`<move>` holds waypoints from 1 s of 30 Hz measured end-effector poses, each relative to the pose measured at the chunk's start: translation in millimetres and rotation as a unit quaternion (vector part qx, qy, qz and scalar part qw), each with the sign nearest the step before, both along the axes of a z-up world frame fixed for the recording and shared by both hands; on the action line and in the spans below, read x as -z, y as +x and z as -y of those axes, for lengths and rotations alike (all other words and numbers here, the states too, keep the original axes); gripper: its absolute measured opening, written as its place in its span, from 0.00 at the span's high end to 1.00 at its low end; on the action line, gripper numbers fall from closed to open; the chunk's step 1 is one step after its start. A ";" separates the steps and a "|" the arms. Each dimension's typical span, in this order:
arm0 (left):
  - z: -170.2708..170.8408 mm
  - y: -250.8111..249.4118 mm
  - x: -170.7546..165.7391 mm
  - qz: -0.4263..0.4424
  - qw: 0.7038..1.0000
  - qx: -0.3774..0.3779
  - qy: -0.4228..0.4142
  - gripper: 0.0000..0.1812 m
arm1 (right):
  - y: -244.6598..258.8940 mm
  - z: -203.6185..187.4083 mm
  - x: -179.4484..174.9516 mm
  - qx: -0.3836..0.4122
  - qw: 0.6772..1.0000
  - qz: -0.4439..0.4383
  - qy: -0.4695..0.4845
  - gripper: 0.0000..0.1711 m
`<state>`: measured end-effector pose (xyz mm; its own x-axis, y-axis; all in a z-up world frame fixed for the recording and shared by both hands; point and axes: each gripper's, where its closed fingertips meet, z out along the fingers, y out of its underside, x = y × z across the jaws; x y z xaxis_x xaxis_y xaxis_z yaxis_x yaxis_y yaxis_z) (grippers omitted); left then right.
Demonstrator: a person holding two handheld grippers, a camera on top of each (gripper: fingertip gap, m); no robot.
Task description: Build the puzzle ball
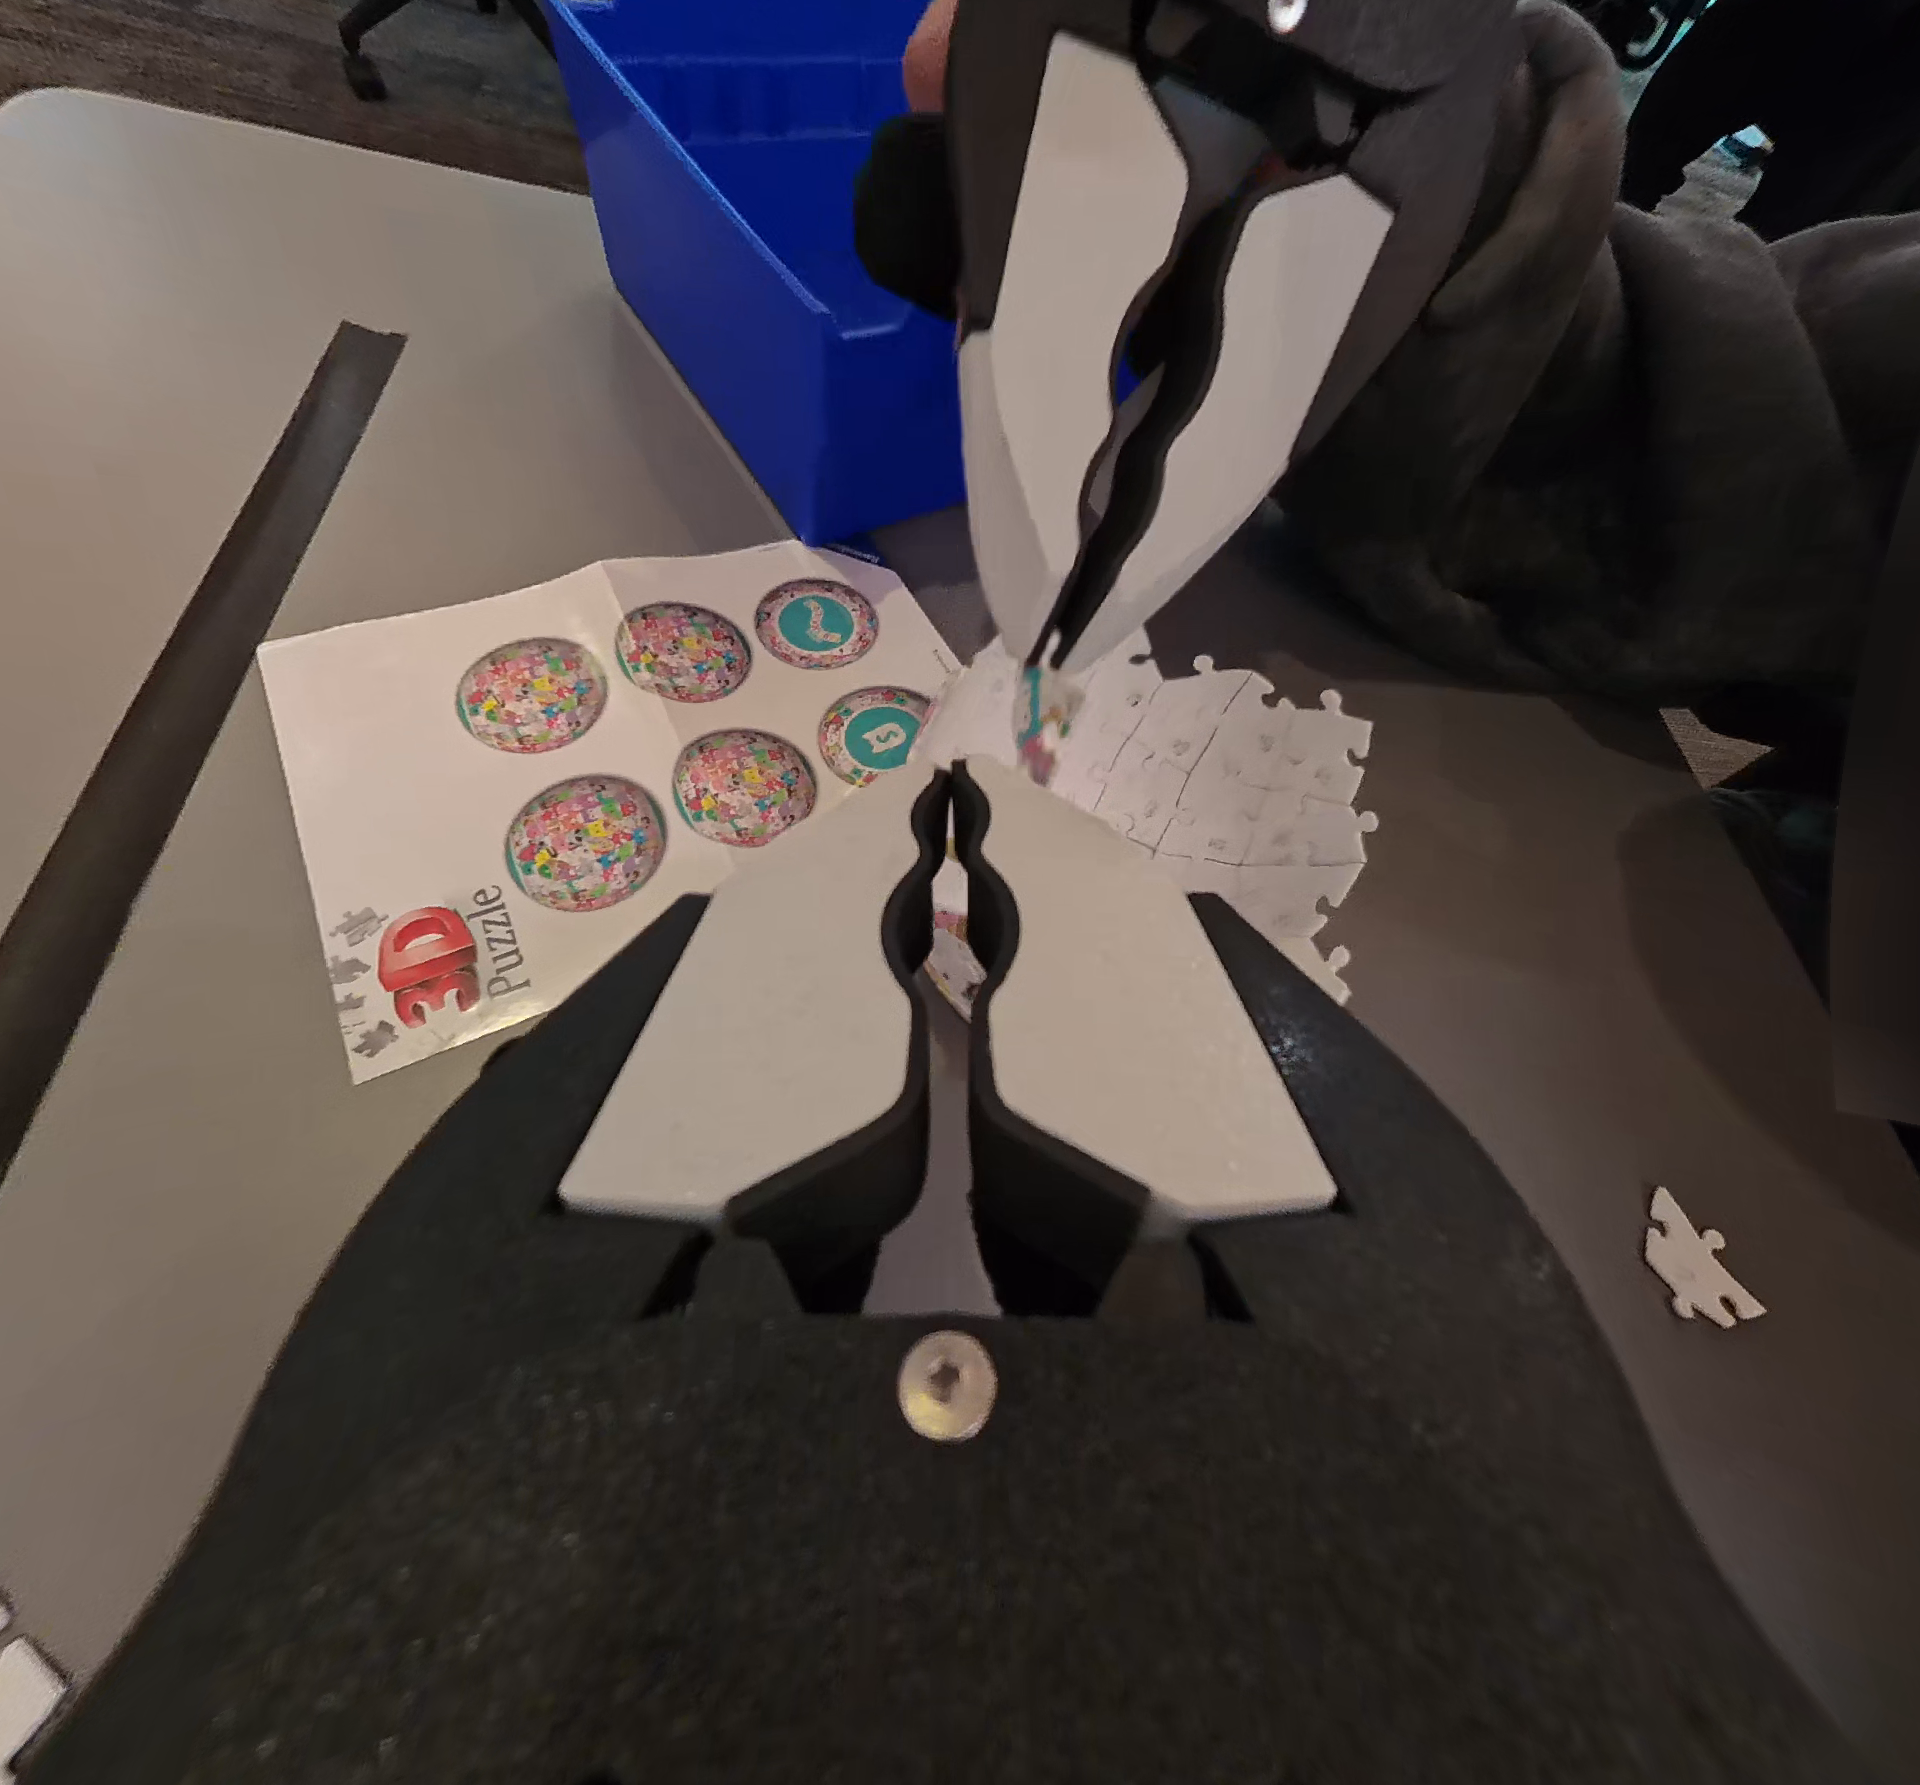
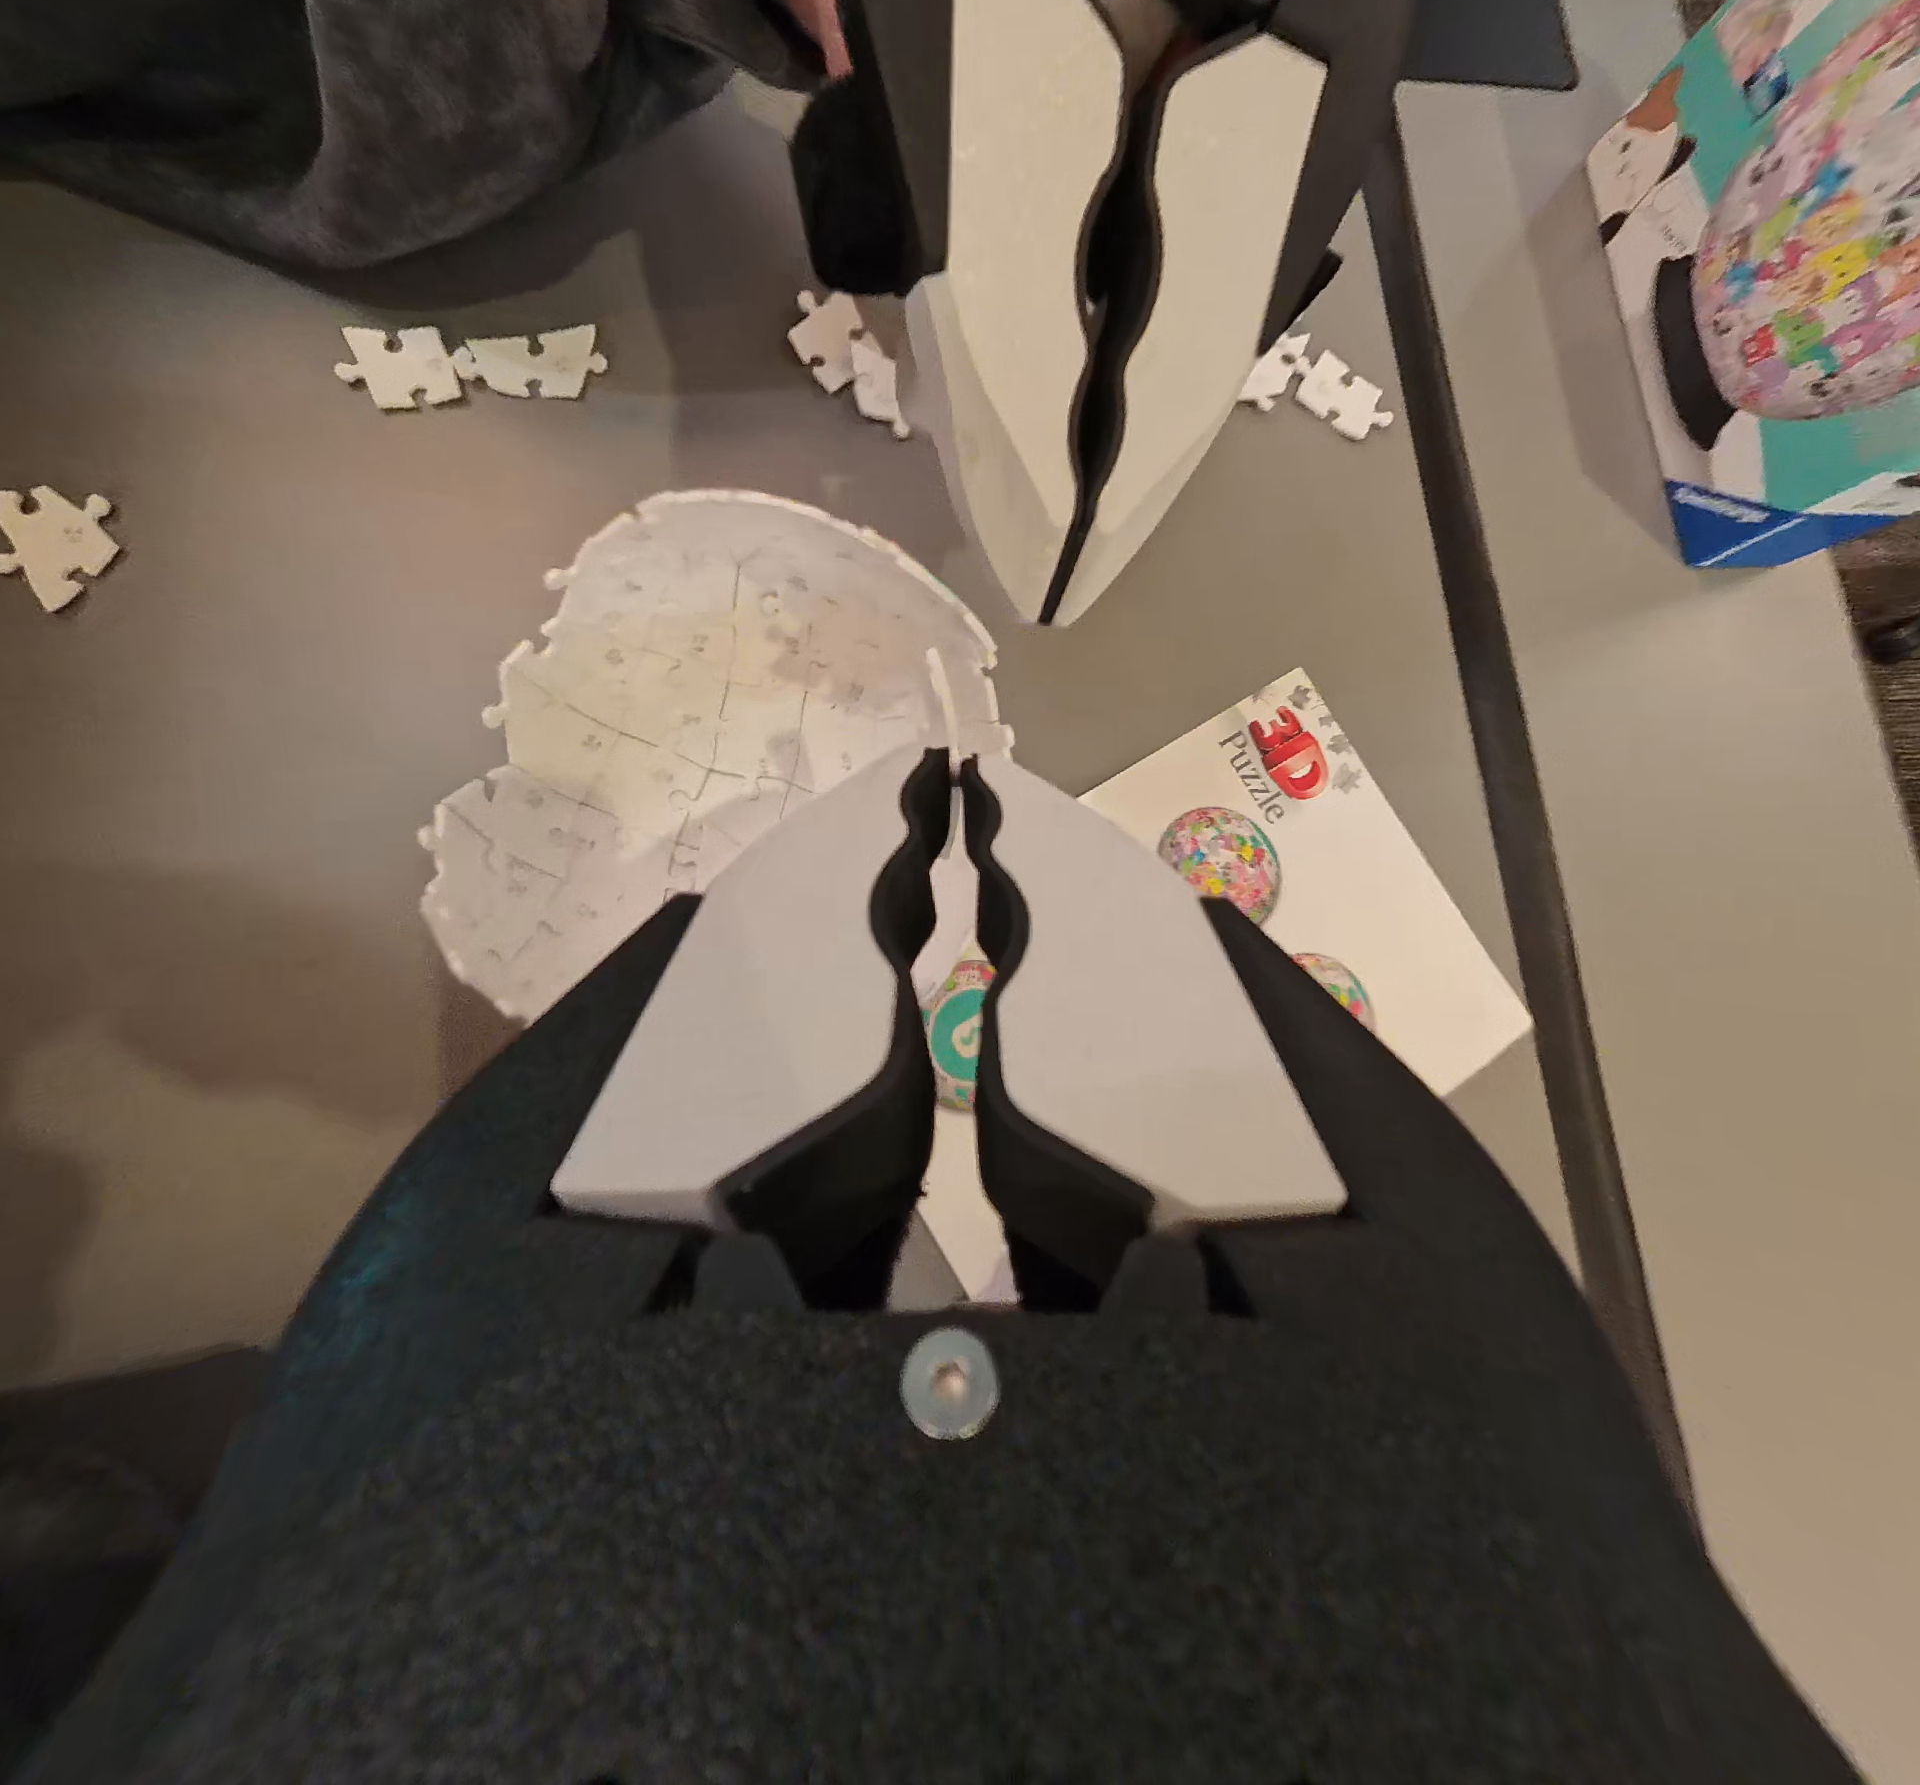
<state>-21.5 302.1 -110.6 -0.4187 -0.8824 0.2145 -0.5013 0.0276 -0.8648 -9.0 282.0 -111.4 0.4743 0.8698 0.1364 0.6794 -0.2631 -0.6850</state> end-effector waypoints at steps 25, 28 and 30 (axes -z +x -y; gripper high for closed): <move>-2.3 2.6 -67.6 0.121 0.990 -0.061 0.029 0.98 | -4.0 -26.0 -79.6 0.083 0.960 -0.268 0.027 0.99; -4.6 3.0 -65.8 0.112 0.991 -0.067 0.035 0.99 | -3.3 -27.3 -76.7 0.084 0.960 -0.267 0.026 0.99; -8.5 3.9 -65.7 0.105 0.991 -0.079 0.035 0.99 | -1.5 -29.7 -72.9 0.089 0.961 -0.259 0.028 0.99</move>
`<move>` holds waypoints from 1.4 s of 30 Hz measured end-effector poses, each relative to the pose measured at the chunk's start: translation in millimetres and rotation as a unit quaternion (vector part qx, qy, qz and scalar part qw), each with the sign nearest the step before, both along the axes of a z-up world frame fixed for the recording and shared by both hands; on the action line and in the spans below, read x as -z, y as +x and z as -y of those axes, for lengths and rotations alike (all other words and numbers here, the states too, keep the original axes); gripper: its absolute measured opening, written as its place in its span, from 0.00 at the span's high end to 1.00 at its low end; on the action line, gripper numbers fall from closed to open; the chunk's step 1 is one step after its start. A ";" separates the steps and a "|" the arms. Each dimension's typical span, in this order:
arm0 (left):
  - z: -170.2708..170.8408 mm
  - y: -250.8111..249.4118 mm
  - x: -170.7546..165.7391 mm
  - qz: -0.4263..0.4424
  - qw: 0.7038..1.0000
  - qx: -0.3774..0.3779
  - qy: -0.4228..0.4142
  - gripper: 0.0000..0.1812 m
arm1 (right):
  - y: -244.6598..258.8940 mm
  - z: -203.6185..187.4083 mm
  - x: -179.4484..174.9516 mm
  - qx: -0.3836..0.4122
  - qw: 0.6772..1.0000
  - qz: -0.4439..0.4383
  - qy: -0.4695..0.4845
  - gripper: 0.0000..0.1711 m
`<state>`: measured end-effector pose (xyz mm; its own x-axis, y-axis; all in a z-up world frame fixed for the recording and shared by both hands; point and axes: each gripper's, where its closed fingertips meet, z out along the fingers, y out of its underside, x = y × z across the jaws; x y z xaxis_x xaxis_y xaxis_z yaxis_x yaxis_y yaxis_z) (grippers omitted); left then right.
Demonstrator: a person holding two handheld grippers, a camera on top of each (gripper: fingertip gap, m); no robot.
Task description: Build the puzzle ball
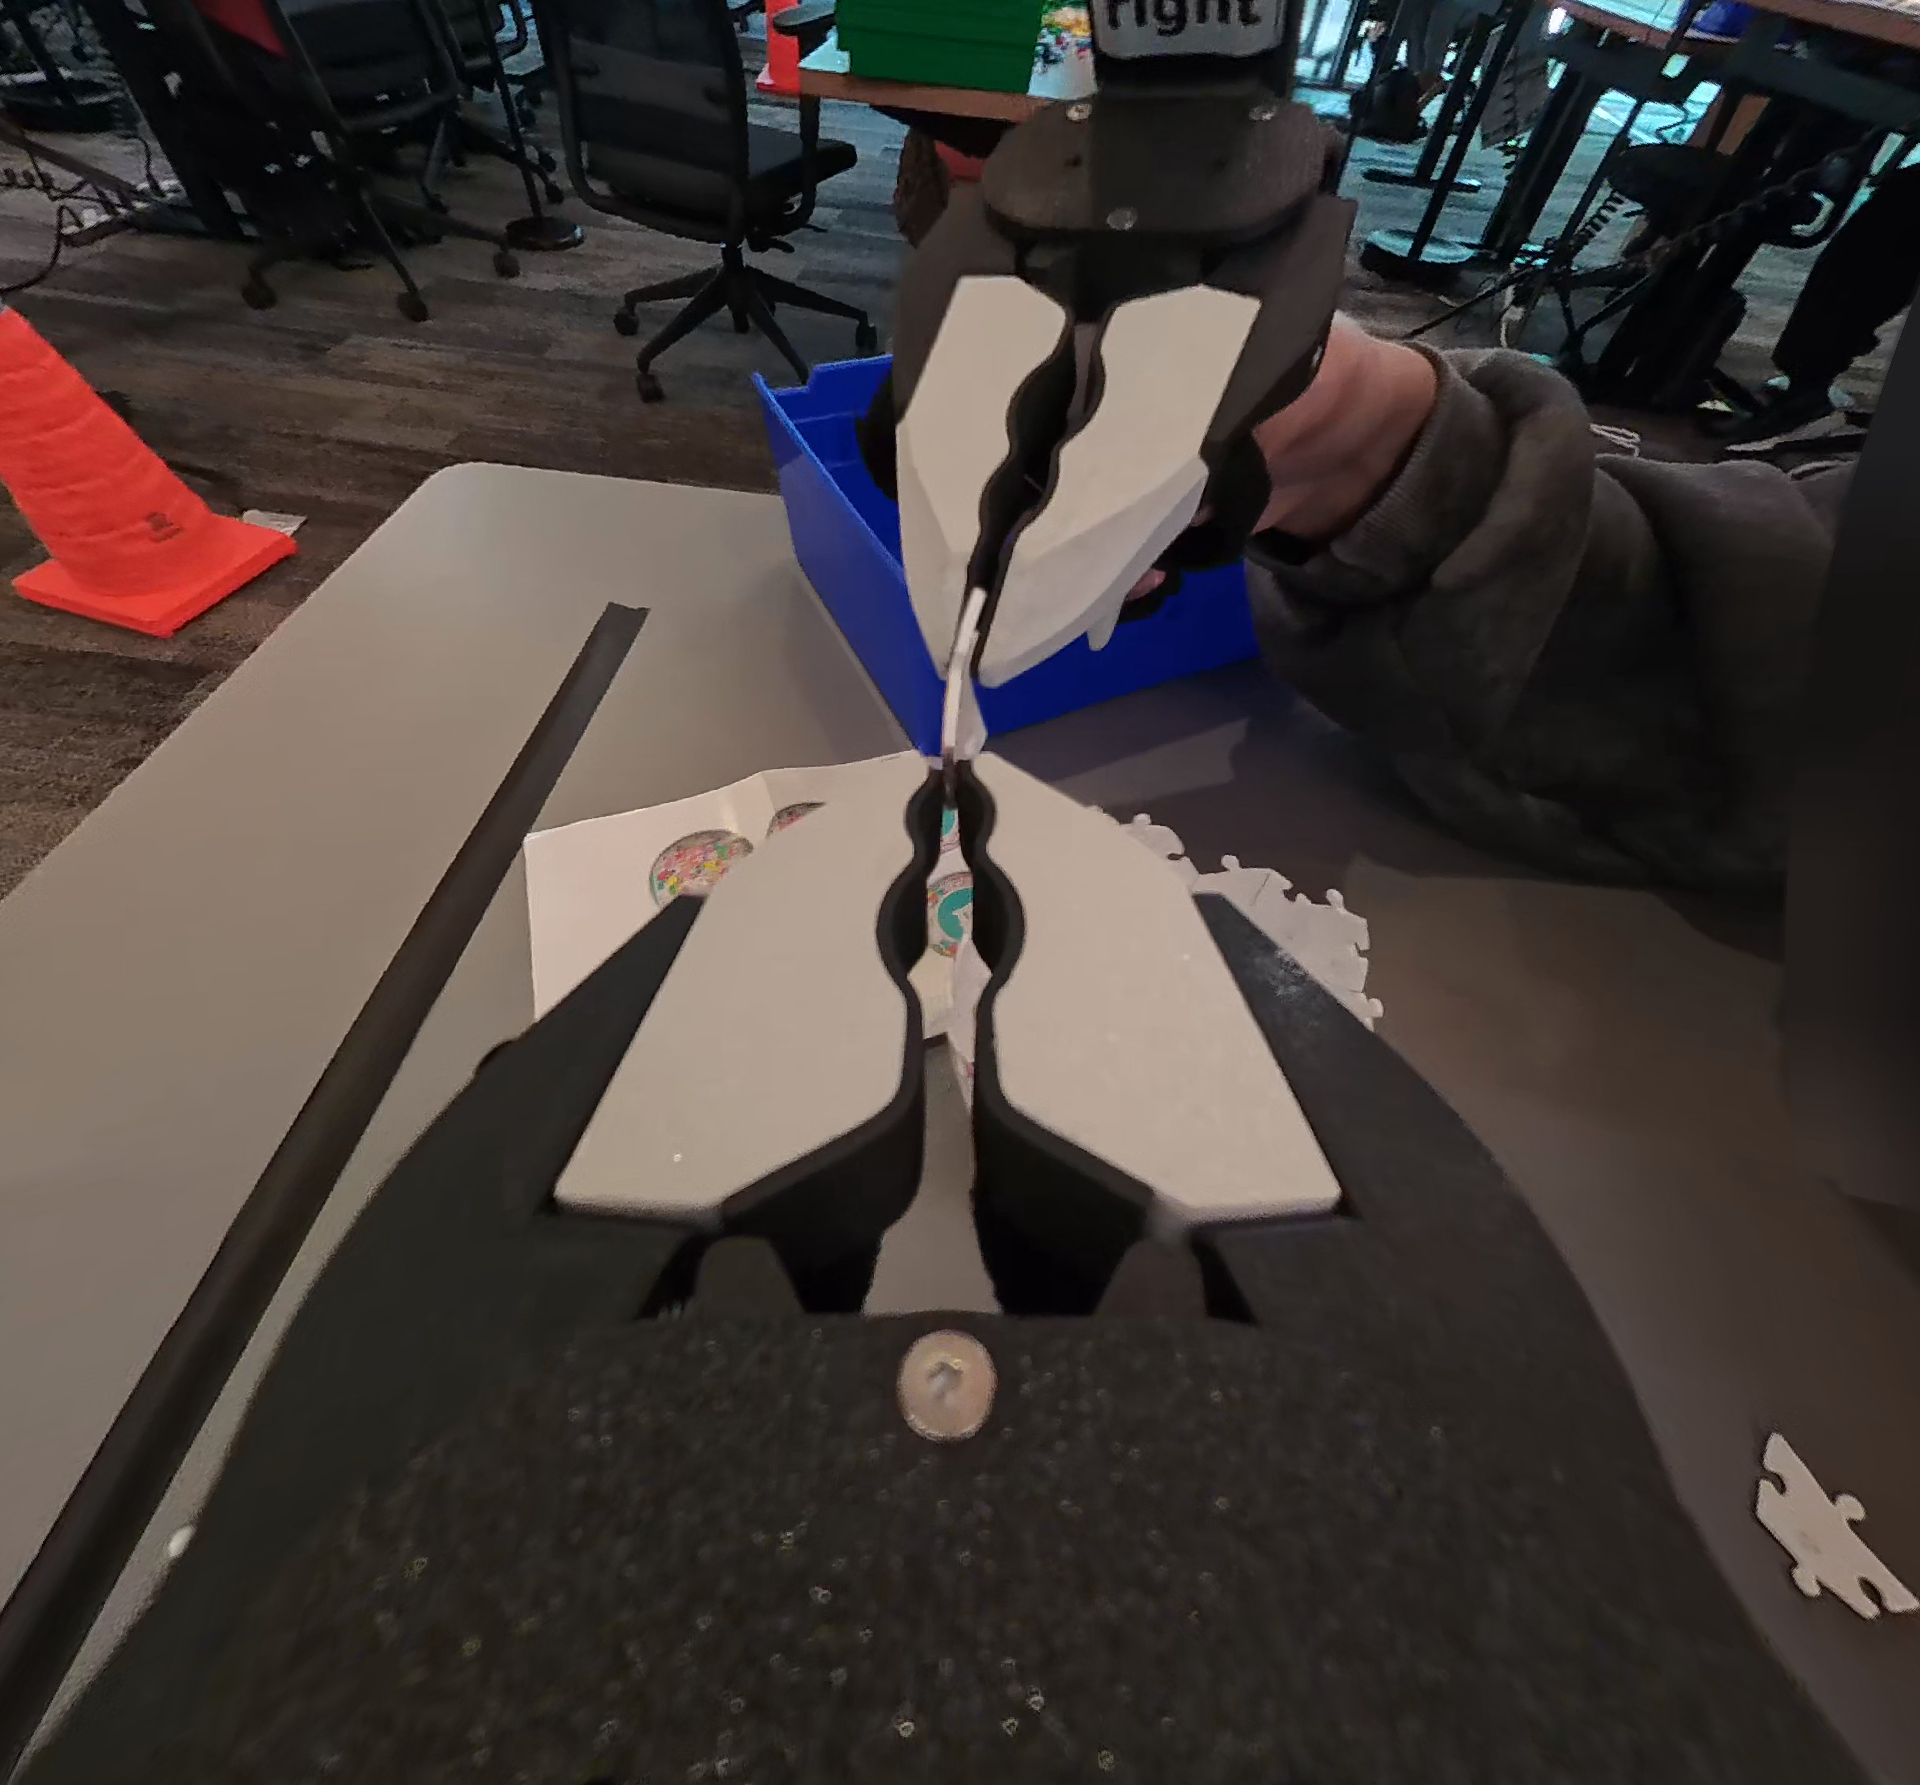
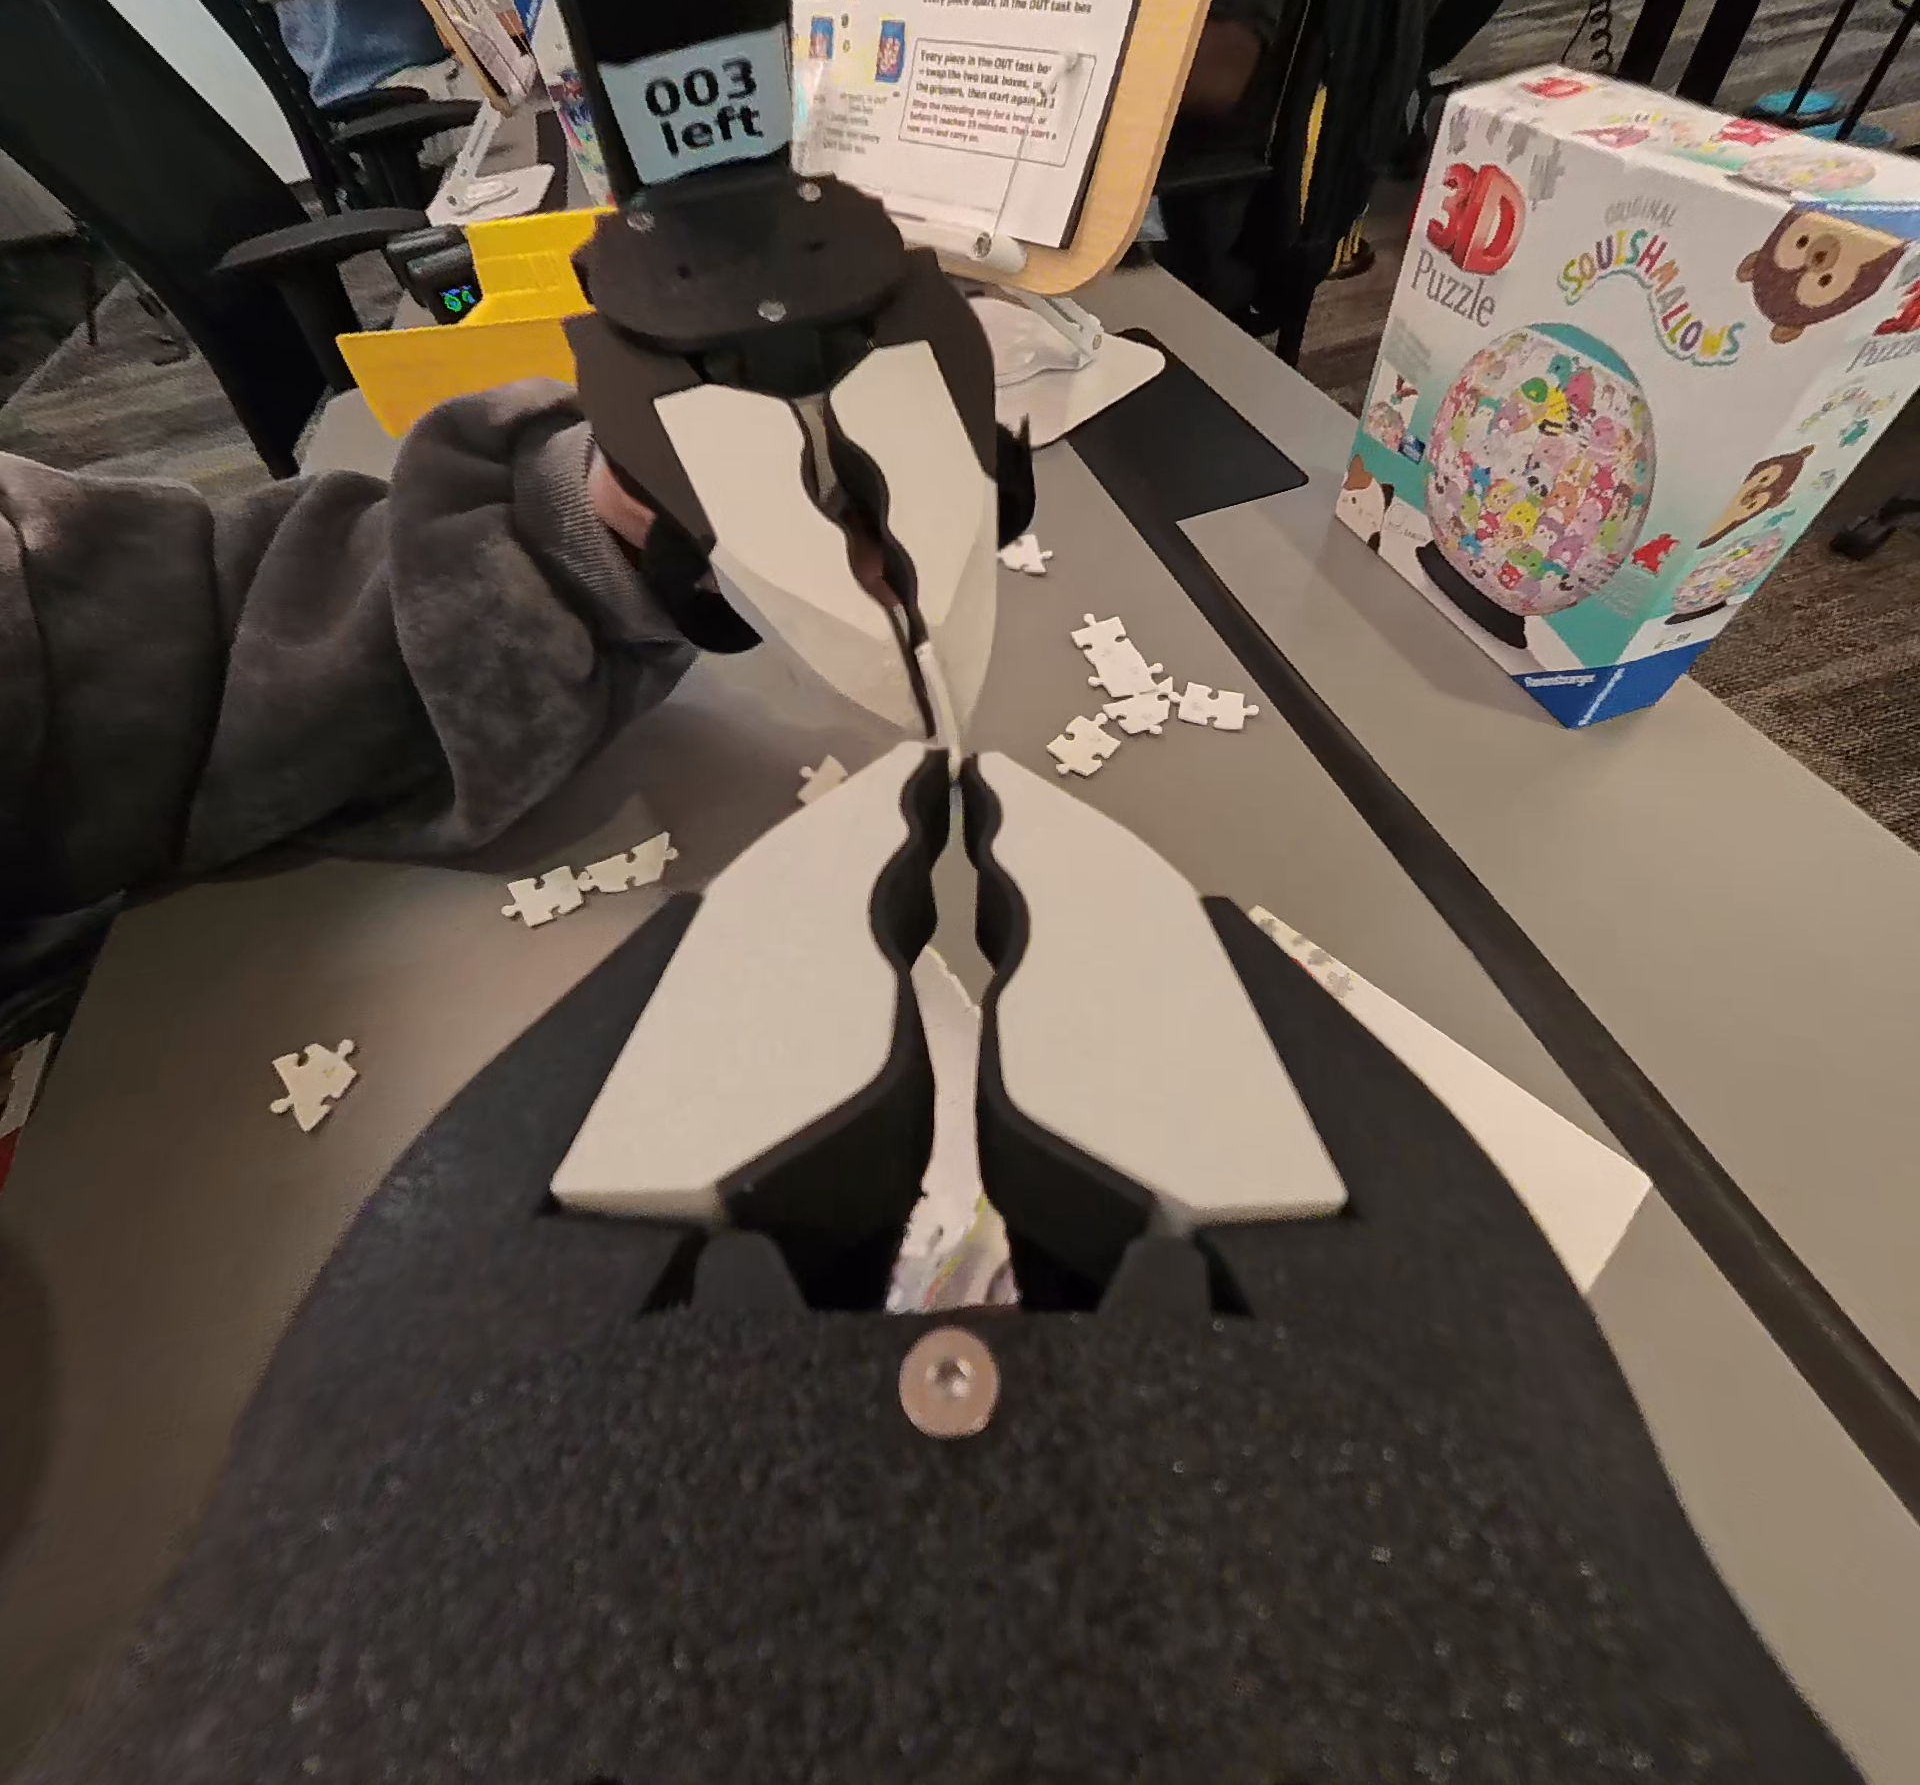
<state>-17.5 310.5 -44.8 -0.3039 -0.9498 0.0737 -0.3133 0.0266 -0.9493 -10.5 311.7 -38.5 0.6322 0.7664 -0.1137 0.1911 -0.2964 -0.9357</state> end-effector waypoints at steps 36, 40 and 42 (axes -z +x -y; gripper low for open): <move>6.0 3.1 28.2 -0.085 0.991 -0.017 0.102 0.99 | 8.1 7.7 41.2 -0.027 0.975 0.217 0.046 0.99; 5.2 3.1 26.1 -0.079 0.992 -0.018 0.093 0.99 | 8.2 6.5 38.4 -0.021 0.977 0.208 0.044 0.99; 6.0 2.1 26.9 -0.081 0.993 -0.012 0.090 0.99 | 7.4 6.9 38.0 -0.022 0.977 0.208 0.044 0.99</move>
